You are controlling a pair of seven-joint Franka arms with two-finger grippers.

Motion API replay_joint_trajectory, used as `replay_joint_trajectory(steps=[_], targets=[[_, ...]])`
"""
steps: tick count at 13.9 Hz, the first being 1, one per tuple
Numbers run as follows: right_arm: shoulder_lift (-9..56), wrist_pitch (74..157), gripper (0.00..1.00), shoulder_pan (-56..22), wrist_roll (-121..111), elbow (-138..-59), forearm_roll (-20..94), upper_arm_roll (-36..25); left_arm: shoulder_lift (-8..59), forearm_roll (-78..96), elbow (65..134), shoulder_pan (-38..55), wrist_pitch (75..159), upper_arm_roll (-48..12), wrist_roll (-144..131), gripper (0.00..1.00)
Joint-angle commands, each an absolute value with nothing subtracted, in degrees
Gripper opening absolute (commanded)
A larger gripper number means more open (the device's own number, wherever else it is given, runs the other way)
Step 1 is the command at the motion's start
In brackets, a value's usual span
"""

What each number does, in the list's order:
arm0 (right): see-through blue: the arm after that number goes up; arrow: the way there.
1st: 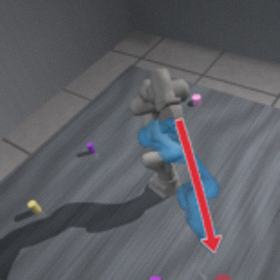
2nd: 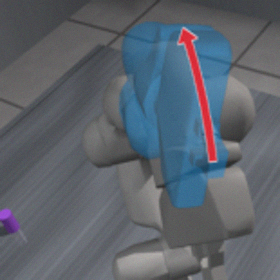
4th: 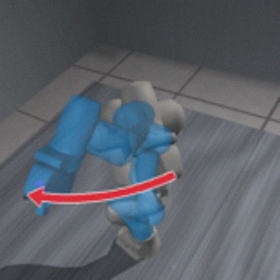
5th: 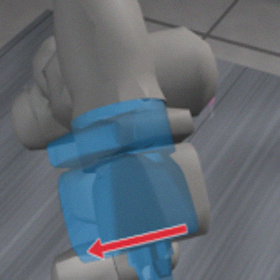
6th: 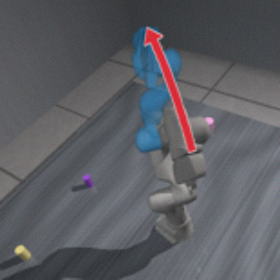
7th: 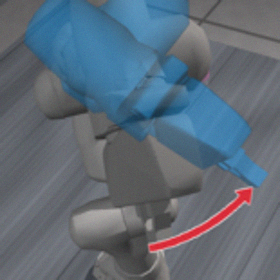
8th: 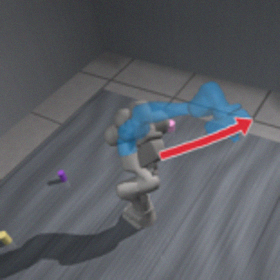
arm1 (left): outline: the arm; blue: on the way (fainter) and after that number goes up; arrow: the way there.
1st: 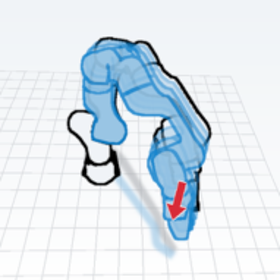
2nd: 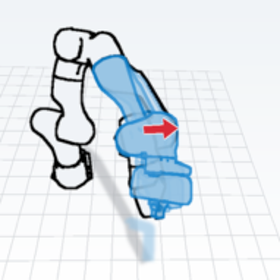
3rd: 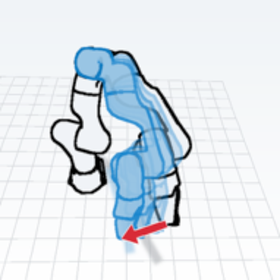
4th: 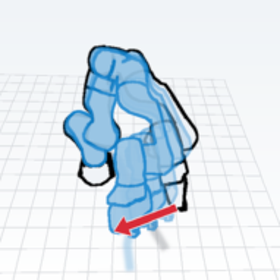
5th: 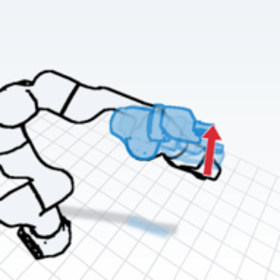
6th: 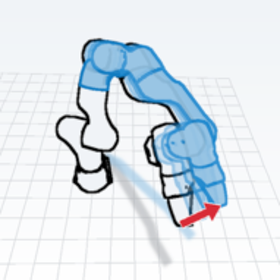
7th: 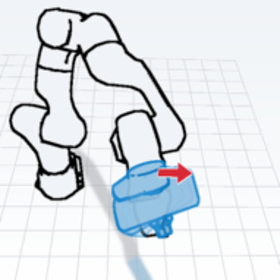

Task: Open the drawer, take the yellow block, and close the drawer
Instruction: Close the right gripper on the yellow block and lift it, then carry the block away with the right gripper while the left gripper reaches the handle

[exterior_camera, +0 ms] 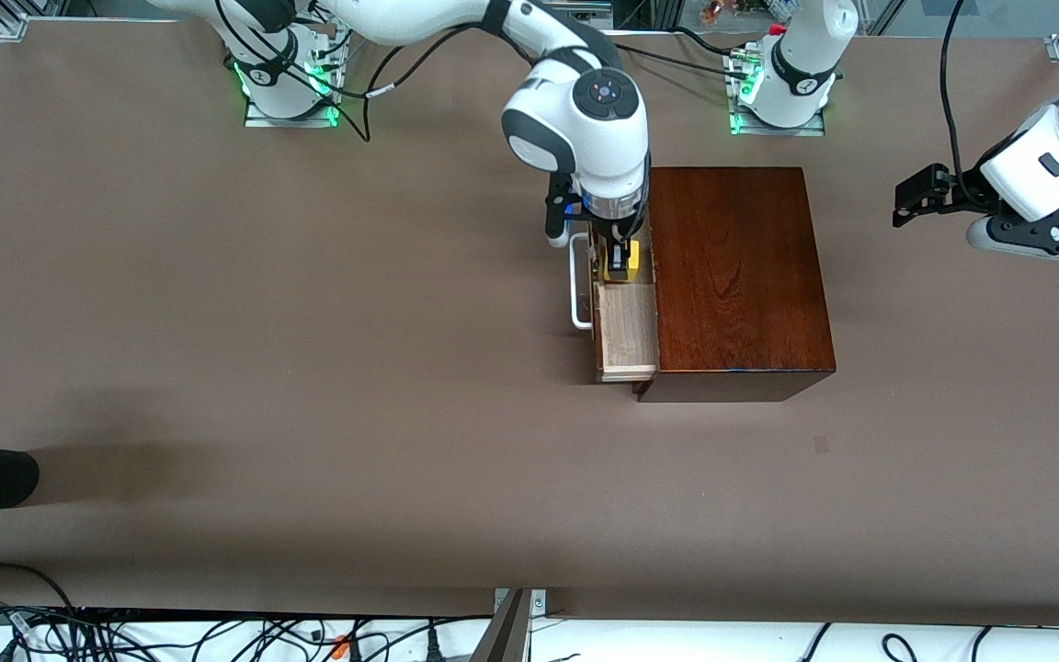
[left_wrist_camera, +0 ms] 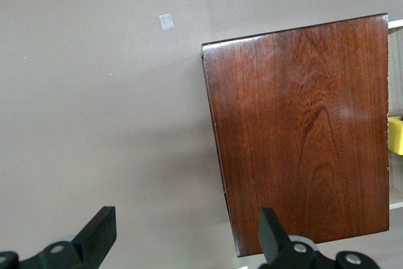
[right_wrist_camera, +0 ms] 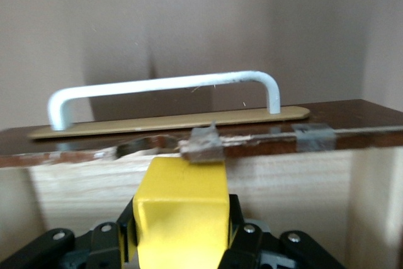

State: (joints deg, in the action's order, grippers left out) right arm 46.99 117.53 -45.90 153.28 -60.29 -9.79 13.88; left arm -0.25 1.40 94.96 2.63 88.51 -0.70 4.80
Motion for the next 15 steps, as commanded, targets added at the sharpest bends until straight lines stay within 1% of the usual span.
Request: replay_joint_trajectory(steps=[1, 3, 7, 9, 10, 13, 15], targets=[[42.5, 112.1, 0.05, -43.7, 152.9, -59.5, -6.3, 14.7, -0.6, 1.6, 95.3, 2.3, 88.1, -0.8, 6.1, 1.0], [39.9, 109.5, 0.05, -42.3, 149.9, -59.5, -3.8, 14.7, -0.6, 1.6, 95.3, 2.3, 88.1, -0.8, 6.1, 1.0], [34.3, 97.2, 0.05, -38.4, 132.3, -60.0, -2.7, 14.2, -0.6, 1.6, 95.3, 2.4, 88.1, -0.8, 6.1, 1.0], [31.7, 93.0, 0.04, -34.7, 122.2, -61.4, -2.4, 14.2, -0.6, 1.6, 95.3, 2.4, 88.1, -0.9, 6.1, 1.0], [29.6, 92.2, 0.04, -32.1, 117.1, -63.8, -0.9, 14.2, -0.6, 1.7, 95.3, 2.4, 88.1, -1.0, 6.1, 1.0], [21.1, 92.2, 0.04, -23.6, 101.7, -74.7, 2.9, 13.7, -0.6, 1.7, 95.3, 2.4, 88.0, -1.2, 6.1, 1.0], [15.1, 92.9, 0.04, -21.5, 90.8, -83.5, 3.0, 11.0, -0.6, 1.7, 95.2, 2.5, 87.5, -1.4, 6.1, 1.0]])
